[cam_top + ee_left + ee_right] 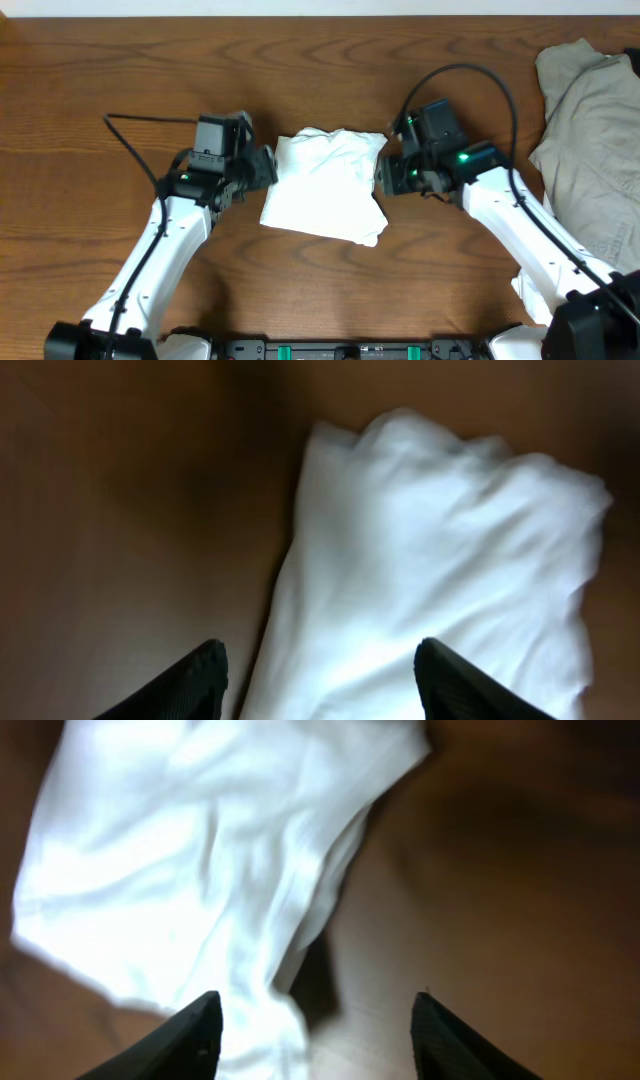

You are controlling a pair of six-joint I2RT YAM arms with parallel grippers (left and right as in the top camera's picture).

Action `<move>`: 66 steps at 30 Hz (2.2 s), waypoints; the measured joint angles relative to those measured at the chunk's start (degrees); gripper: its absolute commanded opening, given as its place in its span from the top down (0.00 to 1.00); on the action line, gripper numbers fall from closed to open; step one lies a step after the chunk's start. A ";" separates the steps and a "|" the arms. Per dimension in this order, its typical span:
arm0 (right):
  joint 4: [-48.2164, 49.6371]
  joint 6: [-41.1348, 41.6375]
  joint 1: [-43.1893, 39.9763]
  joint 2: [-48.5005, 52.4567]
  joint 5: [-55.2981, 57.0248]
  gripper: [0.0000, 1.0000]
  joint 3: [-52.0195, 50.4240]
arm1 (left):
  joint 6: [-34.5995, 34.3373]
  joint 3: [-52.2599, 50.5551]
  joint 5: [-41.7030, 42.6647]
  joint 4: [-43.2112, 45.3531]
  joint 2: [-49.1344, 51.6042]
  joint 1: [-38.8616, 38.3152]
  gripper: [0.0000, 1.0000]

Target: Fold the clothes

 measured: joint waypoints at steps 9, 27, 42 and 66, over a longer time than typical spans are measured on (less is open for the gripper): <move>-1.27 -0.11 6.34 5.90 -3.52 0.45 -0.02 | 2.51 6.27 4.17 7.06 11.80 0.00 0.38; 4.15 4.04 12.66 17.16 -3.58 0.36 -0.04 | 5.70 21.20 9.44 -1.42 35.71 -1.31 0.38; 13.92 4.02 8.79 17.22 10.73 0.23 -0.04 | 2.64 22.97 11.72 -34.62 37.97 -1.16 0.94; 4.15 -1.92 6.14 -2.71 8.83 0.24 -0.07 | 1.22 19.93 3.91 -40.87 20.06 -1.29 0.76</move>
